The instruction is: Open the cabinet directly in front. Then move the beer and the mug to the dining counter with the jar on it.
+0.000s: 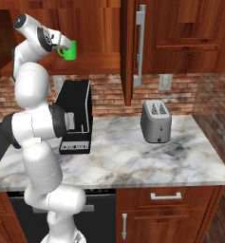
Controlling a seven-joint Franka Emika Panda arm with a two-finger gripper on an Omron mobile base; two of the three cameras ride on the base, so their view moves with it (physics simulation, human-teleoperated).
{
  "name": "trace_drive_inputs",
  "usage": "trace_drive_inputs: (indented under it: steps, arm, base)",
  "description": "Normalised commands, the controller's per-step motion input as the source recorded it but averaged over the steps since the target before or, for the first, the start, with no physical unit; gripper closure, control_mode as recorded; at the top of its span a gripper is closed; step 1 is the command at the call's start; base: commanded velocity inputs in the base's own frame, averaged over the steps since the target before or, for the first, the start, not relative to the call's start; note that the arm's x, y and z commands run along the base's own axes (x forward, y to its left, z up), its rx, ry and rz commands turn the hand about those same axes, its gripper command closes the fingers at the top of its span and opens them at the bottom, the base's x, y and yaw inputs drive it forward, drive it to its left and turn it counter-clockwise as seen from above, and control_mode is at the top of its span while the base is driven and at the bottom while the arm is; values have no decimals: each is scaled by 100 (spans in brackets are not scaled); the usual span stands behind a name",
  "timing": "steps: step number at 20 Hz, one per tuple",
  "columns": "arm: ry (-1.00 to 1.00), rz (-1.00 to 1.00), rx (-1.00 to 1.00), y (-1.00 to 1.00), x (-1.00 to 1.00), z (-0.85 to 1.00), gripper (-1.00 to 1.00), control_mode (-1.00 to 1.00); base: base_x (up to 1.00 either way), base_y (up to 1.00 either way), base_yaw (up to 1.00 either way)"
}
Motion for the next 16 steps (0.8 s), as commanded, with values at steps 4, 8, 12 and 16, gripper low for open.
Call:
trace_drive_inputs:
  steps: [4,8,12,16]
  arm:
    - [0,0,-5,0,0,-25,100,-100]
    - [0,0,-2,0,0,-18,100,-100]
    - [0,0,0,0,0,-5,100,-100]
    - [0,0,0,0,0,-1,100,-100]
  base:
    - [0,0,0]
    - [0,0,0]
    - [0,0,0]
    - [0,0,0]
